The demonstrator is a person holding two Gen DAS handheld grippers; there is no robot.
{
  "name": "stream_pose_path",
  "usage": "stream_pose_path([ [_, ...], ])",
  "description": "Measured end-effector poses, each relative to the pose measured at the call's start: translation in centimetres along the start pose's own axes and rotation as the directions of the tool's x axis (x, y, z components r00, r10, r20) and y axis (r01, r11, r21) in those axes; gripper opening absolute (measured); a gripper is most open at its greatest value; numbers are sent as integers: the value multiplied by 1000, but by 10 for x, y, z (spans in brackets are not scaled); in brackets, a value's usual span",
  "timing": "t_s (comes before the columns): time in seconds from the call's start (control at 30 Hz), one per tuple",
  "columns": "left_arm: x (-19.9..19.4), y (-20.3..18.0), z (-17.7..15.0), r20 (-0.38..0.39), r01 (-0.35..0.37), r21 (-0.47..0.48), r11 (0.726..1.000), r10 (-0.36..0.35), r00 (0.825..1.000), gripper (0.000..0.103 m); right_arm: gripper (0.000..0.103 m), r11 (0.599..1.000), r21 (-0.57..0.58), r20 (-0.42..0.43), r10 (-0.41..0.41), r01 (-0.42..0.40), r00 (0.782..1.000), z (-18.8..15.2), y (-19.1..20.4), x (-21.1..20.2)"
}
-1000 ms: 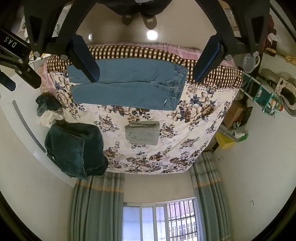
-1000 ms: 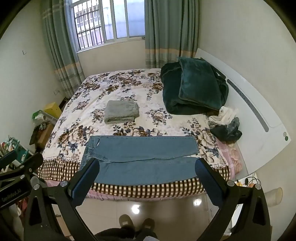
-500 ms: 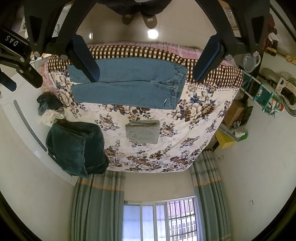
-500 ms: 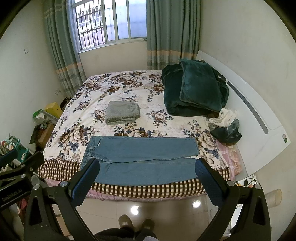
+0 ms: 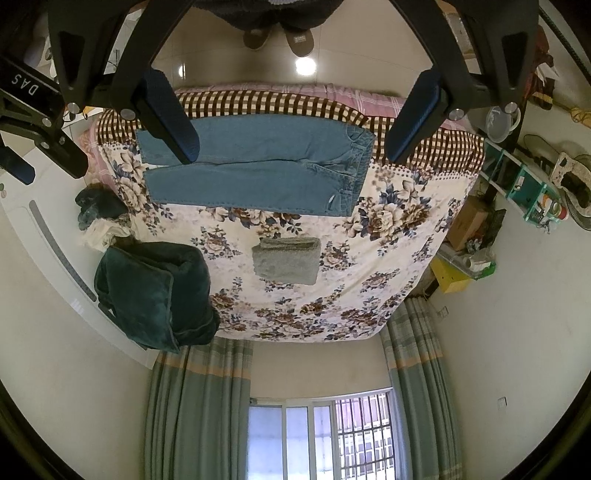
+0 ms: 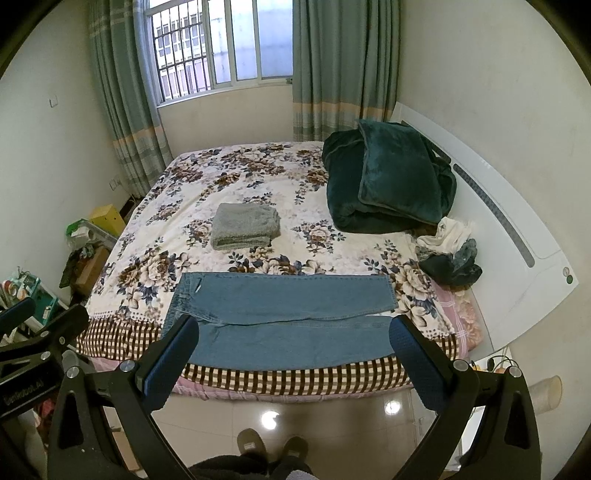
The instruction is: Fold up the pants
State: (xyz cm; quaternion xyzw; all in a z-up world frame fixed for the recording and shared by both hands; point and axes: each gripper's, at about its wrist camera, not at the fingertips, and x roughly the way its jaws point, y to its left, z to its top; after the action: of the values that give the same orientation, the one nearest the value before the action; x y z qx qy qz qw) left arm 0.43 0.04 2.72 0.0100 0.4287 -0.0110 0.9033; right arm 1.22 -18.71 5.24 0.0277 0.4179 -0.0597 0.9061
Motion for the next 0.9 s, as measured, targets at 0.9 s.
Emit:
stream_pose_path([
  [0.9,-1,2,2,12,-2,-3,1000,2,1000,103,103,1000,1,7,3,-3,1000,5,9,-9],
])
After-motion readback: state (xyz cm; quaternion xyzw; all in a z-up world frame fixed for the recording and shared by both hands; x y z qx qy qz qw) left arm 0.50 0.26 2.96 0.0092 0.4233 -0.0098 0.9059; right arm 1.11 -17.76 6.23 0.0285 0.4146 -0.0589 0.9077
